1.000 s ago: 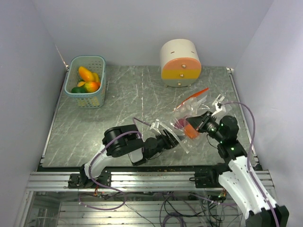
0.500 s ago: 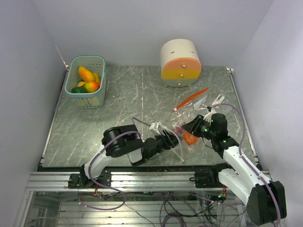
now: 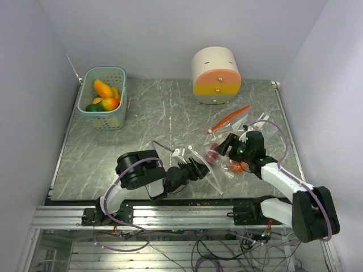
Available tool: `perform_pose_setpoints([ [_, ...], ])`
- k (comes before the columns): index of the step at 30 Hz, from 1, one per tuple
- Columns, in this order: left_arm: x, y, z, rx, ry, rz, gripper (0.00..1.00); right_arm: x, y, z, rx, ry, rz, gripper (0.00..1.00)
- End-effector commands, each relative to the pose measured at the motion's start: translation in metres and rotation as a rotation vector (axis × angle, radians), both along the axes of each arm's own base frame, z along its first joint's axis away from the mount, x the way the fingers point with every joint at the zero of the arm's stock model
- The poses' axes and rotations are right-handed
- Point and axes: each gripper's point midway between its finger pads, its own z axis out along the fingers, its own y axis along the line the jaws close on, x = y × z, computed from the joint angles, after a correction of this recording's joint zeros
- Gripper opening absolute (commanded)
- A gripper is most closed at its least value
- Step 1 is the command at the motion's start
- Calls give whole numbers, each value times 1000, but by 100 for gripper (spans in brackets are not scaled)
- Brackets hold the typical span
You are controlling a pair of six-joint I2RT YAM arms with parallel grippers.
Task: Open the zip-top bag and remove the fake food
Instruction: Pick up the fake vegetable from the zipper food storage bag.
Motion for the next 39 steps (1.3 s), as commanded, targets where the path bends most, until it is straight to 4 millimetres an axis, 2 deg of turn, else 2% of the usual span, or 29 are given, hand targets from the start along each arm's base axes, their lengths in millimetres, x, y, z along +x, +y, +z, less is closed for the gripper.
perform_pose_setpoints([
  [1,4,51,-46,227,-99,68,72,6,-6,-23,-49,32,-20,69],
  [7,18,51,-51,400,-157,100,74,16,0,-30,-50,51,-12,49],
  [15,30,38,-48,641,-277,168,70,15,12,-18,-33,25,7,29],
  [20,29,28,-42,627,-331,172,71,13,14,-16,-26,24,17,28],
  [26,30,20,-40,629,-360,172,78,9,18,-21,-8,33,25,28],
  [39,39,-6,-38,635,-399,174,70,-1,31,-32,2,55,50,27],
])
